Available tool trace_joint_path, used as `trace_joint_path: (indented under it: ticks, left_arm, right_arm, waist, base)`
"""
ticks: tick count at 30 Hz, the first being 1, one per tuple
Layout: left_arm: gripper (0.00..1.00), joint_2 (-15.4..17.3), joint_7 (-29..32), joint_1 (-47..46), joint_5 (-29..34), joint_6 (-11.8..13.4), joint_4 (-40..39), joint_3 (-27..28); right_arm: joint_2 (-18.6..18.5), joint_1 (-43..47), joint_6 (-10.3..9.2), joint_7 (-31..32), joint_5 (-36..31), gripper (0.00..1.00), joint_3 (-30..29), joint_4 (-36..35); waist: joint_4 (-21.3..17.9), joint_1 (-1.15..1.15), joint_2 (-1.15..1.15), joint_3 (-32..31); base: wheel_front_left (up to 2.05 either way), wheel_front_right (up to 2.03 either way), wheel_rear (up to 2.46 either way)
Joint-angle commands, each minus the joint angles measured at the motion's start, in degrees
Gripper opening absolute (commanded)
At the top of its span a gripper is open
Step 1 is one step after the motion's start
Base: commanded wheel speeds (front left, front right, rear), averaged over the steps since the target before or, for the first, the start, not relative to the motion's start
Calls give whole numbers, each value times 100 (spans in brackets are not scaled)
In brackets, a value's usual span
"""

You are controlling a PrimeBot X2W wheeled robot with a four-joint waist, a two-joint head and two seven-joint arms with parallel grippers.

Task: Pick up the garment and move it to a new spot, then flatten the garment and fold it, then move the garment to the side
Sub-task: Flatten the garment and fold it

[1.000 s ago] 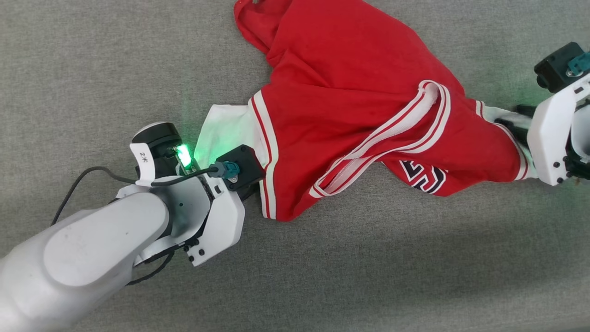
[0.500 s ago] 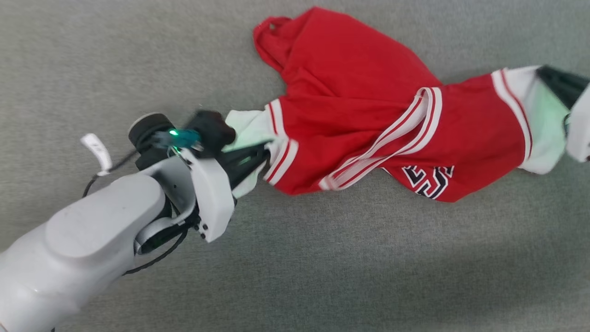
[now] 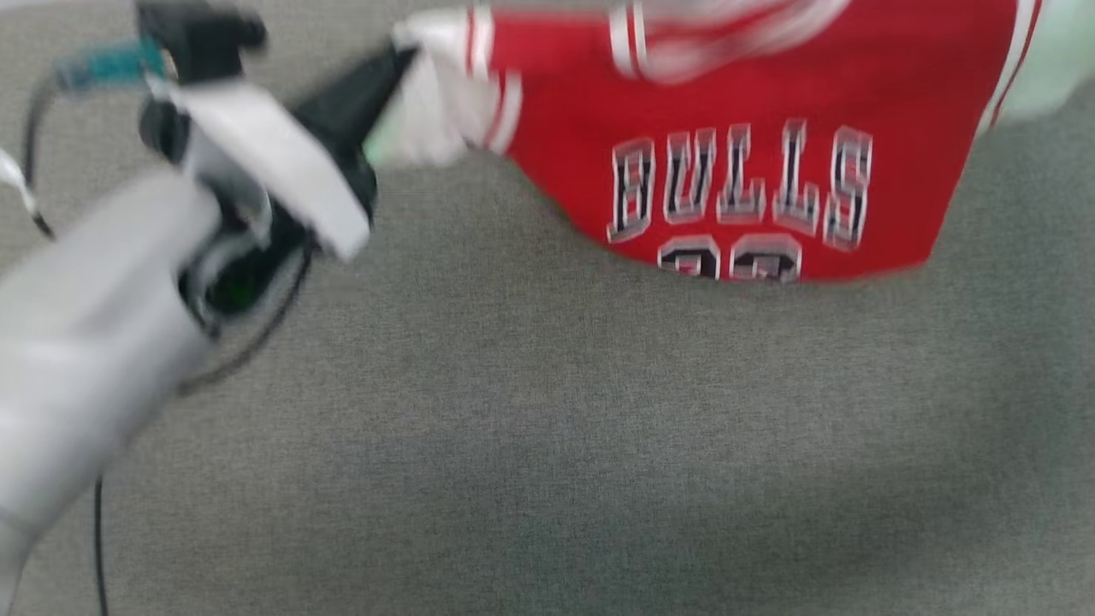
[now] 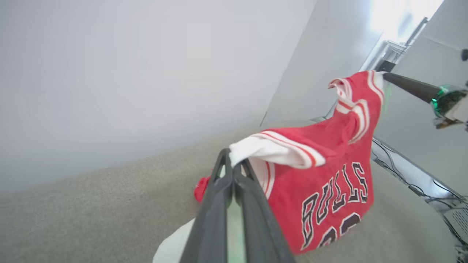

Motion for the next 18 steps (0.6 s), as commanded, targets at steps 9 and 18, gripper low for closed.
trace_joint_path:
  ticks: [9, 18]
  left_arm:
    - [0, -740, 182, -2106, -387, 120, 2141, 837]
    - [0, -1208, -344, -3699, -208, 95, 3380, 1508]
  right_arm:
    - [1068, -2268, -7, -357, -566, 0, -667, 1340]
    - [1551, -4003, -8, -1255, -1407, 0, -858, 2511]
  waist:
    - [-99, 0, 0, 644]
    - [-79, 0, 0, 713]
  base:
    - [0, 0, 0]
    - [0, 0, 0]
